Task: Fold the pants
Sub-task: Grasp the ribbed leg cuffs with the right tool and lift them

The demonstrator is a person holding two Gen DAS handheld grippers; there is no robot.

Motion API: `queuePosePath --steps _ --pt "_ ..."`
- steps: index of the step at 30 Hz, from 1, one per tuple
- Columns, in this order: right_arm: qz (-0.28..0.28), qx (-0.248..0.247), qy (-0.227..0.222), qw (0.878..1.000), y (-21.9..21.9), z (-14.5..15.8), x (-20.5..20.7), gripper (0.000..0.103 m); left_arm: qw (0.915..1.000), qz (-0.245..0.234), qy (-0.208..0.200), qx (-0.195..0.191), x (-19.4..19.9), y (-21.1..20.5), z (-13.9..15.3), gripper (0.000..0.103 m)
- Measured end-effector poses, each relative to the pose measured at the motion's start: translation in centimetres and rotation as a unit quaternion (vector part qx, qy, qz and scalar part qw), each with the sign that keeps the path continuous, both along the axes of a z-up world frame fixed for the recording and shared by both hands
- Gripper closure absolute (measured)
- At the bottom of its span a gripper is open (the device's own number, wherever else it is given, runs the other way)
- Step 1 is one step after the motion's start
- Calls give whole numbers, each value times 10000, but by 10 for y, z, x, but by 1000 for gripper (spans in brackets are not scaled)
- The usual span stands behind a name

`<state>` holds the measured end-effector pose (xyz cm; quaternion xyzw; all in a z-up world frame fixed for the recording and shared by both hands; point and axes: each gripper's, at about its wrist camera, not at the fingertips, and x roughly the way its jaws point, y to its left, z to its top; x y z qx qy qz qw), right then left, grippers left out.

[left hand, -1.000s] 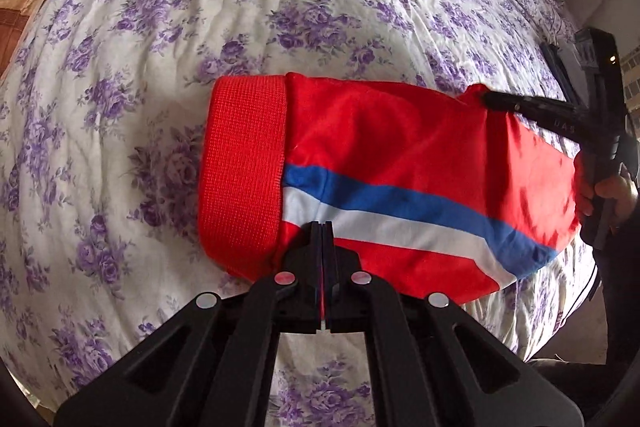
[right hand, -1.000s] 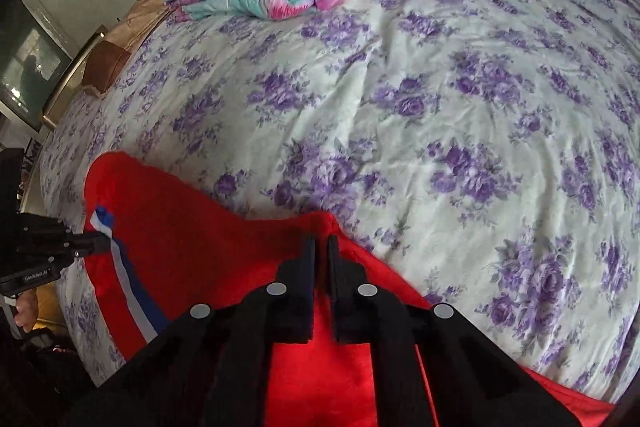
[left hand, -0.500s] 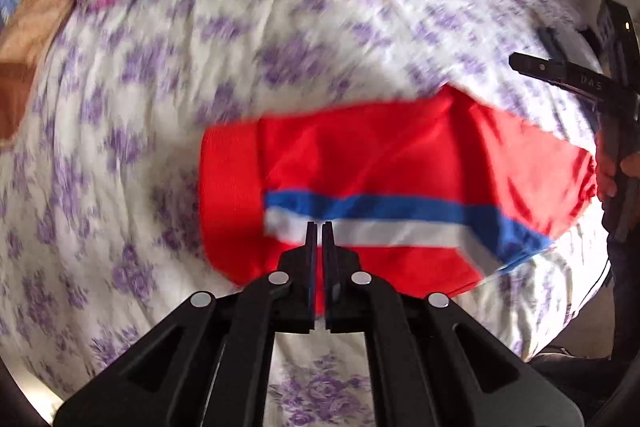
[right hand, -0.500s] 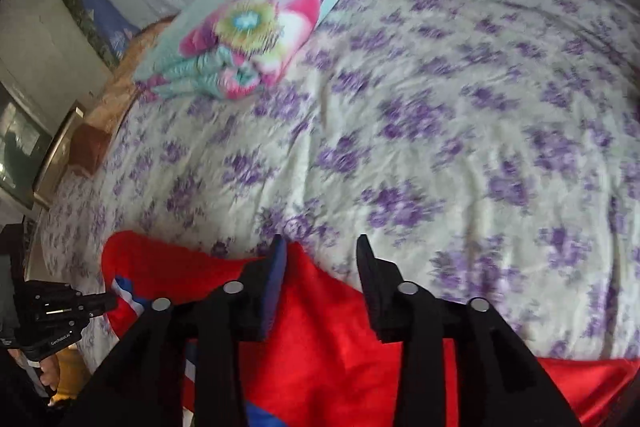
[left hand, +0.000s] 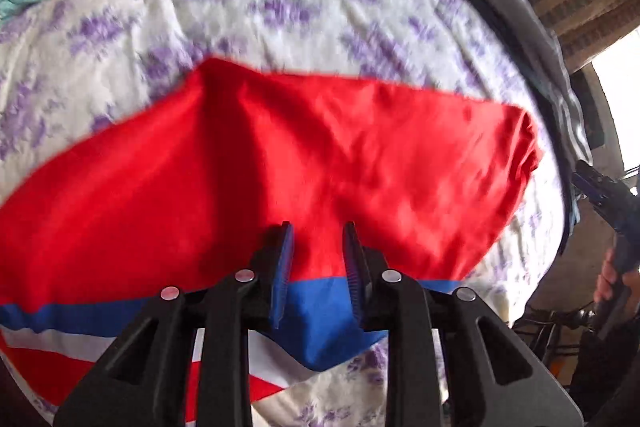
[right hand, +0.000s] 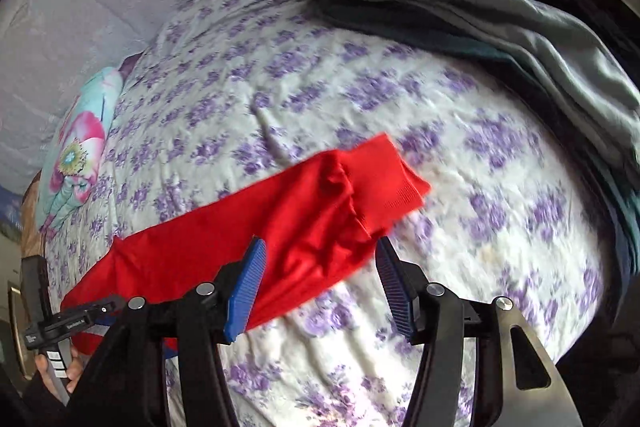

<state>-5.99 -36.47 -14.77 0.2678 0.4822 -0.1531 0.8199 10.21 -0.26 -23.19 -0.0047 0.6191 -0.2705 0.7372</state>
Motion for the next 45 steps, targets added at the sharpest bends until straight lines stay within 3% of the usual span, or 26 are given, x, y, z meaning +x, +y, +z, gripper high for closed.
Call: queuePosePath --steps 6,14,15,16,18,21,25,28,35,40,45 --pt "-546 837 84 9950 -18 -56 5 46 9997 -79 -86 210 -9 -2 -11 82" --pt "-986 1468 -301 9838 -51 -84 37 46 9993 -55 -128 333 -6 -1 -12 87" --pt "-995 1558 -435 9818 -55 -86 39 49 9993 -61 -124 345 -6 -1 -12 89" --pt "-968 1592 -542 9810 -56 -87 42 77 9992 -71 -123 369 -6 0 -12 89" --pt "-1054 1692 -620 9780 -59 -89 42 80 9989 -108 -140 429 -6 0 -12 91" --pt "-1036 1297 -638 9841 -55 -76 39 81 9983 -137 -228 523 -10 -2 0 91" --pt "-853 1015 -428 9902 -52 -76 42 81 9988 -275 -397 30 -14 -22 32 91" --pt "-845 1002 -418 9905 -52 -78 41 80 9980 -492 -331 -236 -8 -64 42 91" --pt "-632 861 -436 9933 -49 -64 41 80 9962 -711 73 -505 9 -167 22 91" --pt "-482 737 -464 9950 -47 -55 38 80 9949 -783 294 -570 7 -209 5 92" --pt "-402 745 -494 9952 -46 -53 36 80 9959 -753 330 -387 8 -224 -15 101"
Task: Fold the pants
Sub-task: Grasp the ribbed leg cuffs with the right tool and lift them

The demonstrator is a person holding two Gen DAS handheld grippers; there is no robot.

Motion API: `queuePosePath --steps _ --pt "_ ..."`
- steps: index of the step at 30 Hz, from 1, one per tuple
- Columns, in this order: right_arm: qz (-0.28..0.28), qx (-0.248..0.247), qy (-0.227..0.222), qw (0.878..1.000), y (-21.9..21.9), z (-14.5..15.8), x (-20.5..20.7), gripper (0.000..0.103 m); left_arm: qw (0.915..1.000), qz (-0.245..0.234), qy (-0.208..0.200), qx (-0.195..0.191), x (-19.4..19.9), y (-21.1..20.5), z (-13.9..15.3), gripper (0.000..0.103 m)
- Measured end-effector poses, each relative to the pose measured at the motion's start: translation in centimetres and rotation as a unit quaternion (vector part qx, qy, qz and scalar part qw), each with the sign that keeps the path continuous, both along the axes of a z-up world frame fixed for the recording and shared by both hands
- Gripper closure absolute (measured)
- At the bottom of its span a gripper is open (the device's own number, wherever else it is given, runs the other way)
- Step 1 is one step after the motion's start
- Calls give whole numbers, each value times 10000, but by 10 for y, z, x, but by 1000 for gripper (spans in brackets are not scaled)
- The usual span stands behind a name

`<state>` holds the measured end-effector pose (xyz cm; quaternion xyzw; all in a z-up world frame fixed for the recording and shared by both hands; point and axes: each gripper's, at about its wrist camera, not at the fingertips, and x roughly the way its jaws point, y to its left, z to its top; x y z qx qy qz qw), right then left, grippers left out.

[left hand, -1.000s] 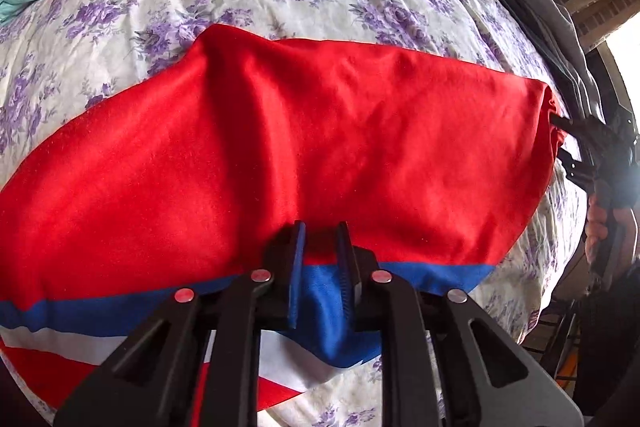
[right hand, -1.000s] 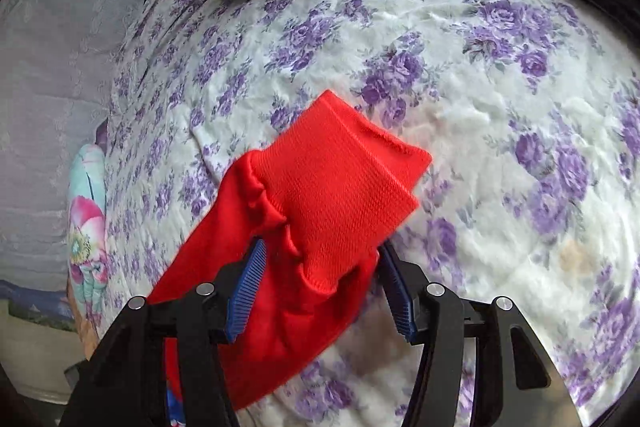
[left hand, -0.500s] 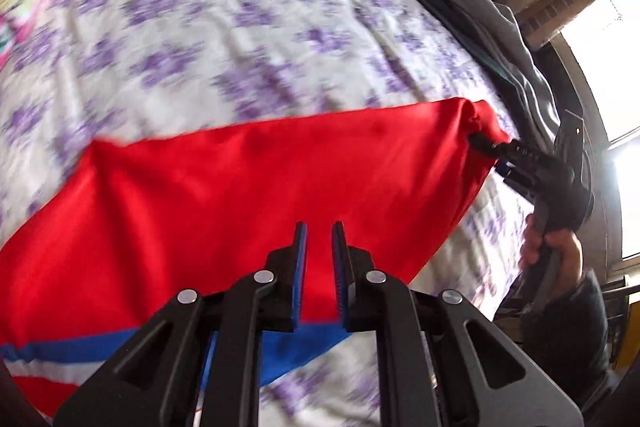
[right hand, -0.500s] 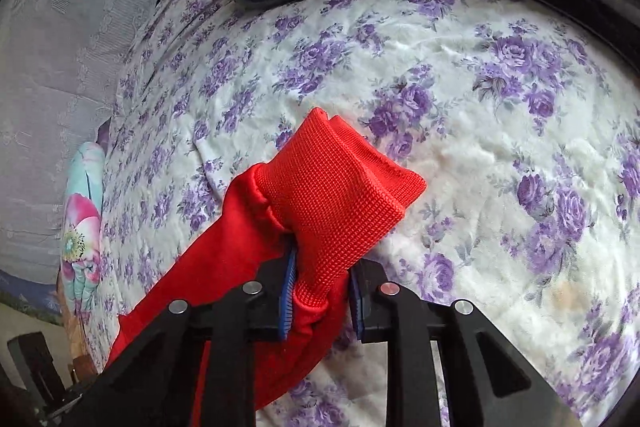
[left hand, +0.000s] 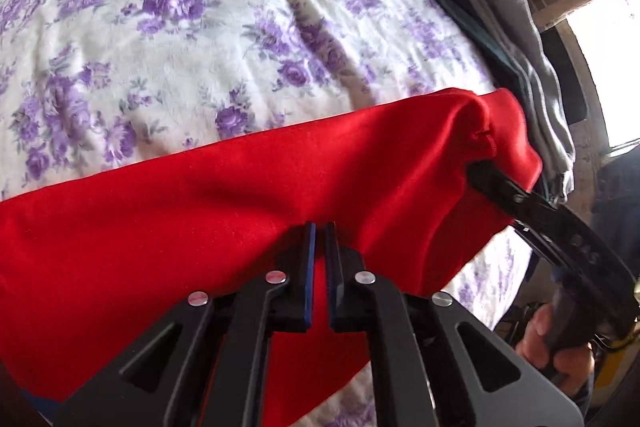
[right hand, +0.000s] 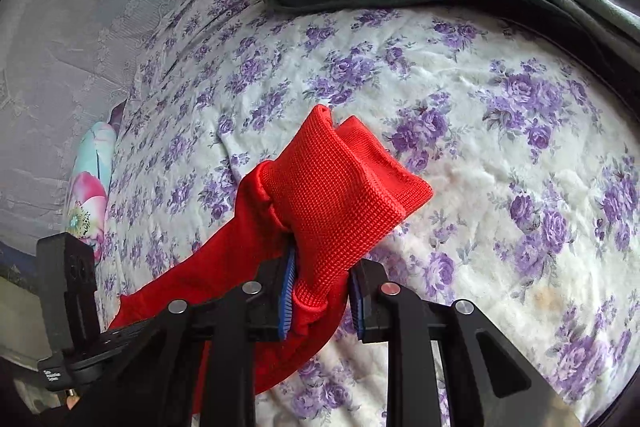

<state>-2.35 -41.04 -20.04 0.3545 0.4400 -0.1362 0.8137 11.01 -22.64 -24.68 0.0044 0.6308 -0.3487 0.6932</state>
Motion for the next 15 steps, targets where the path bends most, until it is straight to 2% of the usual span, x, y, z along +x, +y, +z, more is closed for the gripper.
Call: queuePosePath --steps 6,9,12,15 --pt "18 -15 1 10000 1 2 0 80 9997 -86 -202 78 -3 -4 3 101" --pt "42 -67 20 10000 3 6 1 80 9997 -126 -173 102 -5 -4 8 101" --pt "134 -136 -48 9998 8 18 0 80 9995 -128 -303 -36 -7 29 31 101" --pt "323 -289 -177 9989 19 36 0 80 9990 240 -361 -134 -2 89 55 101"
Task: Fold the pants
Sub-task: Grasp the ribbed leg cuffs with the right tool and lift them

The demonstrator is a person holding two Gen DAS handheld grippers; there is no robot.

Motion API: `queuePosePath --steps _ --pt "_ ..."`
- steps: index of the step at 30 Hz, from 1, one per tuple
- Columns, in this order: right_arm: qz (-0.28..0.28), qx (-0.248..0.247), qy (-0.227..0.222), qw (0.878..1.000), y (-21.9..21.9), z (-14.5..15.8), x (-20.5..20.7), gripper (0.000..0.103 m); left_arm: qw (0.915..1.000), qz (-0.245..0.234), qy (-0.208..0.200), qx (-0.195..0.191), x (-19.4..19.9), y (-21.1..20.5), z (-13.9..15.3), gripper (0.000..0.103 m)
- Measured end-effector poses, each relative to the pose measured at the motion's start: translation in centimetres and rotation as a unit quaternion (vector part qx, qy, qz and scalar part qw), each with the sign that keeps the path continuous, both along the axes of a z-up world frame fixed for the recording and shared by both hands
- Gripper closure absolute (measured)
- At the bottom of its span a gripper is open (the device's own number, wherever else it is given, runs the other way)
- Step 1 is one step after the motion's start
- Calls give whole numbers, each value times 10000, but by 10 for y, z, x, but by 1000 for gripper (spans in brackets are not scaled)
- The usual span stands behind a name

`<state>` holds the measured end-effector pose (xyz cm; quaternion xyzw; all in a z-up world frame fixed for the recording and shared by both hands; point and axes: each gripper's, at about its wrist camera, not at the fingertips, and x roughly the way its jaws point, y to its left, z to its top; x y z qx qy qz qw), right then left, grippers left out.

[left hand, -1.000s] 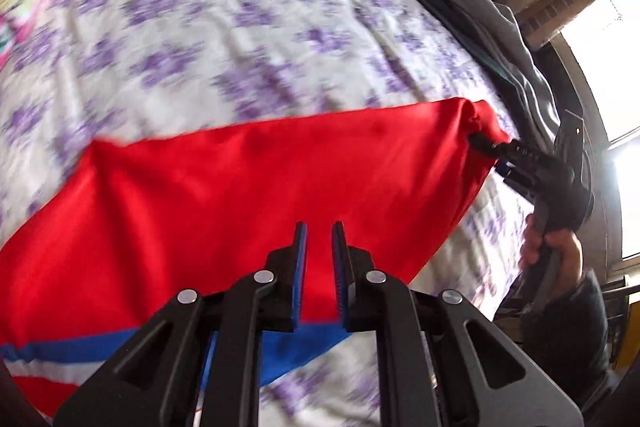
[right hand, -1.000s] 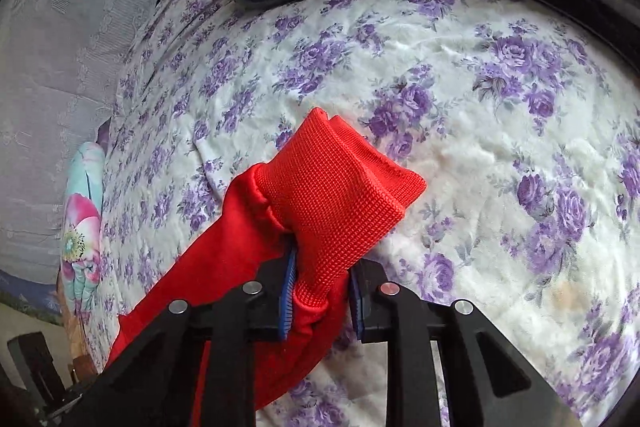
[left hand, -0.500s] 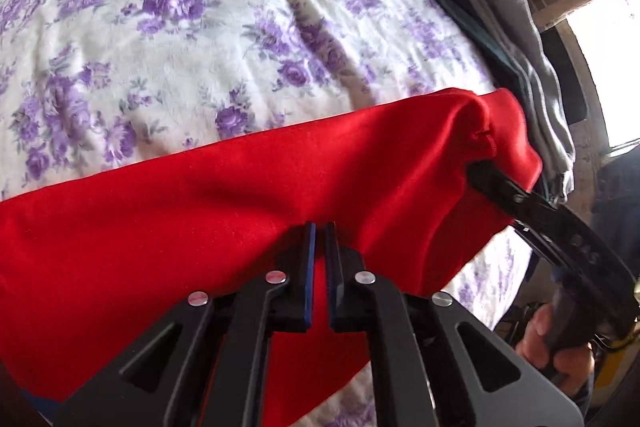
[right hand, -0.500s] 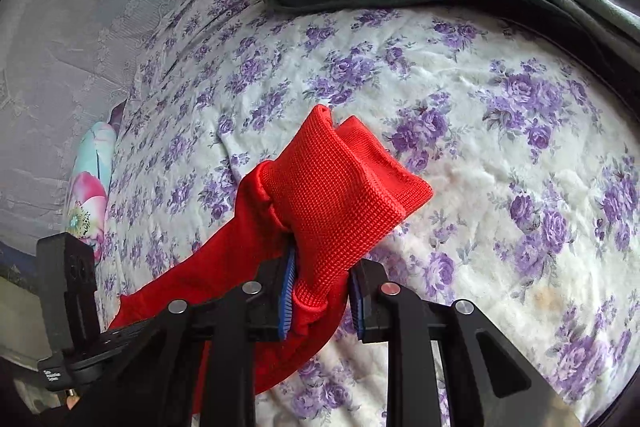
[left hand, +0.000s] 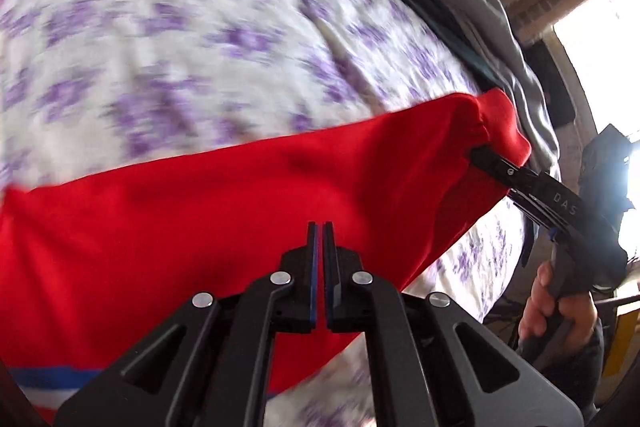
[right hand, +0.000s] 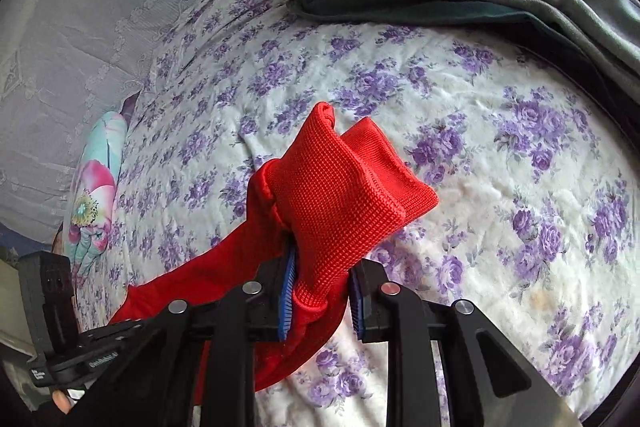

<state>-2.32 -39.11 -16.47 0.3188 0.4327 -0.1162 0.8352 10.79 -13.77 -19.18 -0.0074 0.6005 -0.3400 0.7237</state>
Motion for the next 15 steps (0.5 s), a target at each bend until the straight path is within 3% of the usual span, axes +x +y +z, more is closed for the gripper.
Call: queuePosePath --steps 3,8,11,15 --pt "169 -68 -138 9997 12 15 2 80 9983 517 -177 184 3 71 13 101" --pt "438 -193 -272 9985 38 35 9 80 9827 1736 -156 619 1 197 7 101" --pt "755 -327 -320 9961 63 48 18 80 9749 2119 71 676 -2 235 -9 101" --pt "1442 -625 -292 9871 112 60 34 80 9696 2337 253 687 -2 251 -29 101"
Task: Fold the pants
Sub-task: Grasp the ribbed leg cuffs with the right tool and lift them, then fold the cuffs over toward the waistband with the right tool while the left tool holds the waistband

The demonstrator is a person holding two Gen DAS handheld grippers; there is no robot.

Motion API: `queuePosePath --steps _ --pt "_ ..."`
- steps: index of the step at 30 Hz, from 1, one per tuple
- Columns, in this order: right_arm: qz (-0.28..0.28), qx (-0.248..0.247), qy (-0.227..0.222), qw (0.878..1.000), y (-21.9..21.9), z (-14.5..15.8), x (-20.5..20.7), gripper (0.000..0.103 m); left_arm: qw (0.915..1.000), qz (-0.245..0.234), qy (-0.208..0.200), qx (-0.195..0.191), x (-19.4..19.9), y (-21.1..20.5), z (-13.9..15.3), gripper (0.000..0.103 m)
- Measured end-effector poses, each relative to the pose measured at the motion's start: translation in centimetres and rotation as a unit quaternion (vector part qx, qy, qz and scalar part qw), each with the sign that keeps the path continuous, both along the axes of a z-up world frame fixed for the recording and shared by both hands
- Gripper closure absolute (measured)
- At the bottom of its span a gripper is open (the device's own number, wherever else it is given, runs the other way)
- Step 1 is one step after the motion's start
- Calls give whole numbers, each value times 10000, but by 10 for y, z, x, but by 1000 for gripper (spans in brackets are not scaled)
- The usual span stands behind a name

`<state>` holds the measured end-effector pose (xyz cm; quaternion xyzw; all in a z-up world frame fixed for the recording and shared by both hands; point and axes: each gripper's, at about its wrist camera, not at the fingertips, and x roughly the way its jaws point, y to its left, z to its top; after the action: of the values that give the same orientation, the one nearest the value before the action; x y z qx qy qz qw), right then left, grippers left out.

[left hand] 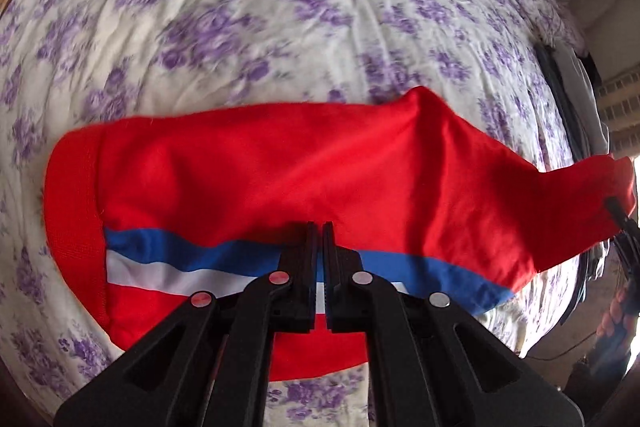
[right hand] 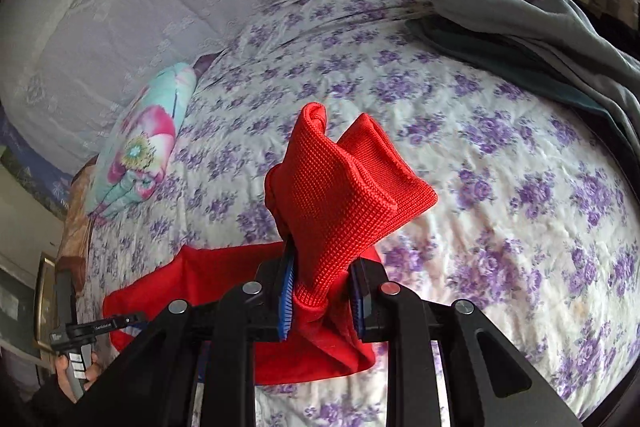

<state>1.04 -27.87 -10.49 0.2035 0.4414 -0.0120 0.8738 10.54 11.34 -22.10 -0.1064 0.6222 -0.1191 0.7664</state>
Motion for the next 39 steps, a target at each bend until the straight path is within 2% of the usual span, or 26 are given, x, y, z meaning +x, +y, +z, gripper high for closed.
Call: queuePosePath --steps 4,9,11,12,15,18,20,23,24,25,26,27,31,32,34,36,39 --pt "827 -590 146 9947 70 -12 13 80 9999 48 -12 -132 -2 9 -3 101" --pt "1566 -1291 479 9780 146 -71 21 80 9998 40 -16 -187 -2 11 -5 101" --pt "1816 -1424 677 9706 168 -95 20 74 9998 26 -19 -203 -2 12 -6 101" --pt "1920 -1445 766 9677 176 -101 18 66 9998 14 -22 -208 -2 13 -6 101" --pt "2153 -1363 733 9642 187 -89 11 53 9997 -5 -26 -236 -2 14 -6 102" --pt "2181 -923 686 9691 181 -65 9 49 9996 4 -16 -296 -2 18 -7 102" --pt "2105 -562 571 9743 174 -45 9 41 9994 11 -15 -340 -2 19 -8 102" --pt "1971 -188 423 9793 168 -33 17 40 9993 8 -28 -364 -4 20 -8 102" --pt "1866 -168 335 9817 166 -33 20 48 9993 1 -31 -361 -4 21 -8 102" --pt "1795 -207 359 9829 166 -37 26 74 9994 1 -33 -357 -4 21 -7 102" --pt "1749 -204 447 9834 167 -44 33 85 9994 5 -31 -353 -5 20 -7 102" --pt "1710 -172 497 9839 167 -52 39 91 9994 -2 -30 -348 -5 21 -7 102" --pt "1808 -156 1063 9776 182 -104 52 91 9994 -4 -21 -339 -5 21 -7 102" --pt "1837 -295 934 9781 186 -104 50 91 9994 0 -17 -332 -6 22 -7 102" --pt "1926 -522 949 9753 194 -99 49 88 9995 -3 2 -326 -6 22 -7 102" --pt "1907 -314 1002 9760 192 -86 50 88 9996 -12 6 -273 -6 22 -3 102" --pt "1916 -220 722 9786 188 -56 44 88 9993 11 -220 -315 -15 36 24 102"
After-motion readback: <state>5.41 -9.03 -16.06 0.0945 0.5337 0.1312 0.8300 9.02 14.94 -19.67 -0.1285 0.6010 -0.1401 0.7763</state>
